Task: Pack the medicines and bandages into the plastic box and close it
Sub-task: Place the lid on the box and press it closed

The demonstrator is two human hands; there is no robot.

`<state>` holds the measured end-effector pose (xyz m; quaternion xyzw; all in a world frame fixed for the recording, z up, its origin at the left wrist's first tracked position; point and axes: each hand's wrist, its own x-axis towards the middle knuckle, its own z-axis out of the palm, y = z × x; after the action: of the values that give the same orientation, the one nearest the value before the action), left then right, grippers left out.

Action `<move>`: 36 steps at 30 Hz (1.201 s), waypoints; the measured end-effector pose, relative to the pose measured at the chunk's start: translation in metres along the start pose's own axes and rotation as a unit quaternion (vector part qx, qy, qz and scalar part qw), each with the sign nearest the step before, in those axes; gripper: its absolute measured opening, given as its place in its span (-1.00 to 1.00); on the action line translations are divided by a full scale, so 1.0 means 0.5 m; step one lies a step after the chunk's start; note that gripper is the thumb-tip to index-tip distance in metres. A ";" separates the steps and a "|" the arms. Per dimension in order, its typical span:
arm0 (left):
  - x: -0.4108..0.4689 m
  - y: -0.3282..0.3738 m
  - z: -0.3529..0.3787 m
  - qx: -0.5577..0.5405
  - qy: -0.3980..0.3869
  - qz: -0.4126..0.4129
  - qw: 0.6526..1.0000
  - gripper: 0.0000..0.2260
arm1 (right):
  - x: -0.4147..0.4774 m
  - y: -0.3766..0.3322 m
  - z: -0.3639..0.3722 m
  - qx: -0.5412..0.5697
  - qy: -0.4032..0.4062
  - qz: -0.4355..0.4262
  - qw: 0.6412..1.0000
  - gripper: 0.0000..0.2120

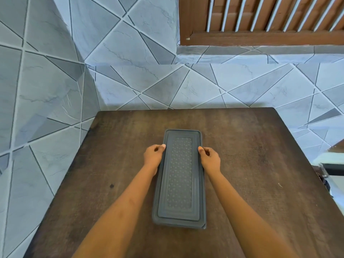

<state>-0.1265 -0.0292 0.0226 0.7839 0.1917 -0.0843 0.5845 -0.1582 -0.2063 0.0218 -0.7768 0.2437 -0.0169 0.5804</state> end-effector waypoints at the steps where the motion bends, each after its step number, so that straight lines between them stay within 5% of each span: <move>1: 0.008 -0.004 0.004 -0.003 -0.003 -0.006 1.000 -0.79 | 0.011 0.000 0.006 0.010 0.007 0.003 1.000 -0.71; 8: 0.044 -0.006 0.004 -0.015 -0.001 -0.041 0.999 -0.70 | 0.040 0.012 0.023 0.032 0.059 0.002 0.998 -0.83; 12: 0.076 0.018 0.003 -0.025 -0.043 -0.047 0.998 -0.88 | 0.071 -0.006 0.031 0.054 0.038 0.023 0.998 -0.79; 20: 0.156 0.079 0.056 -0.078 0.001 -0.065 0.995 -0.74 | 0.181 -0.052 0.053 0.079 0.046 0.080 0.993 -0.60; 28: 0.167 0.078 0.071 -0.068 0.044 -0.068 0.994 -0.74 | 0.190 -0.051 0.058 0.021 0.074 0.069 0.995 -0.63; 32: 0.122 0.079 0.038 0.026 -0.036 -0.061 0.997 -0.73 | 0.158 -0.051 0.032 -0.013 -0.006 0.041 0.999 -0.77; 36: 0.037 0.049 -0.037 0.114 -0.209 -0.121 0.964 -0.56 | 0.084 -0.031 -0.038 -0.040 -0.241 0.122 0.962 -0.49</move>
<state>-0.1015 -0.0137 0.0435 0.7812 0.1474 -0.3377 0.5040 -0.1217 -0.2369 0.0312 -0.7450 0.1901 0.2512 0.5880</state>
